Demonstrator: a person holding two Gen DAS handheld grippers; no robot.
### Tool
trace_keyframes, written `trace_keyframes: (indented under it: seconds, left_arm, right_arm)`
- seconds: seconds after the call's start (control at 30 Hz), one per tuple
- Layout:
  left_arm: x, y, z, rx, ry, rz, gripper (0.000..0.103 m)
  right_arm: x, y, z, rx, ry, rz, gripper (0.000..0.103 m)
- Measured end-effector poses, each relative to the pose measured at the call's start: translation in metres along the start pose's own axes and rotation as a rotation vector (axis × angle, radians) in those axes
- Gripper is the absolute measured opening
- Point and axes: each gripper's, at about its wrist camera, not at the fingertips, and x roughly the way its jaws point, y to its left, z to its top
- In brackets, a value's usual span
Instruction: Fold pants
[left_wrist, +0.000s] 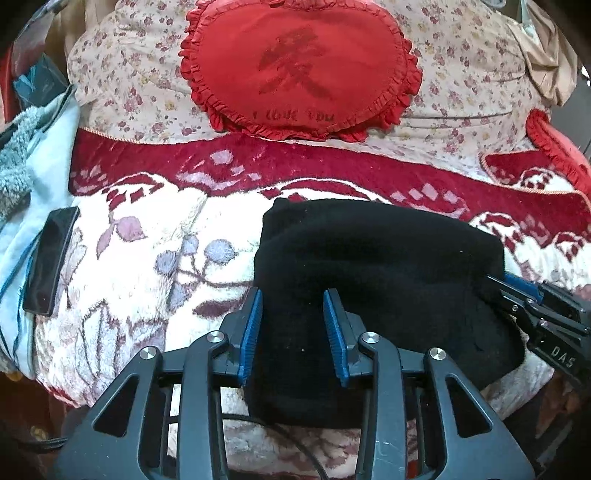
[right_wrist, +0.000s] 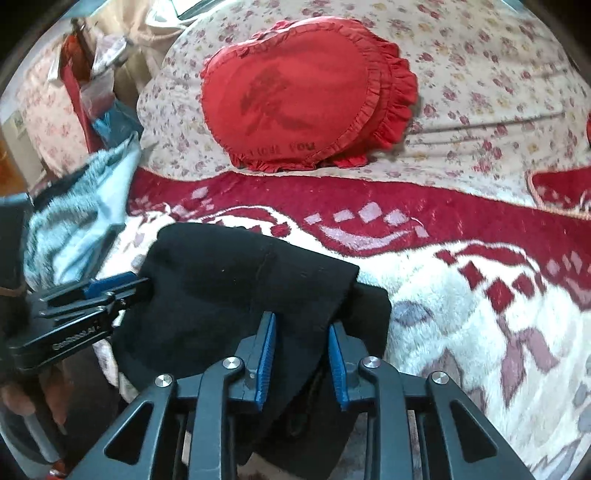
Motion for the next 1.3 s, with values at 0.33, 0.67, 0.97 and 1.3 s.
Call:
trace_keyframes:
  seconds: [0.33,0.67,0.97,1.3]
  left_arm:
    - [-0.001,0.03,-0.001,-0.167,0.014,-0.158,0.057]
    - [0.016,0.013,0.001,-0.111,0.02,-0.13,0.053]
    - [-0.003,0.003,0.036,-0.059,-0.066,-0.139,0.026]
    - [0.018,-0.015,0.054,-0.041,-0.039,-0.061,0.026]
  right_arm:
    - [-0.008,-0.042,-0.023,0.264,0.017,0.13,0.05]
    - [0.013,-0.038,-0.019,0.272,-0.009,0.218,0.044]
    - [-0.012,-0.029,0.019,0.174,-0.112,0.186,0.036]
    - [0.033,-0.058,0.03,0.188,-0.019,0.085,0.035]
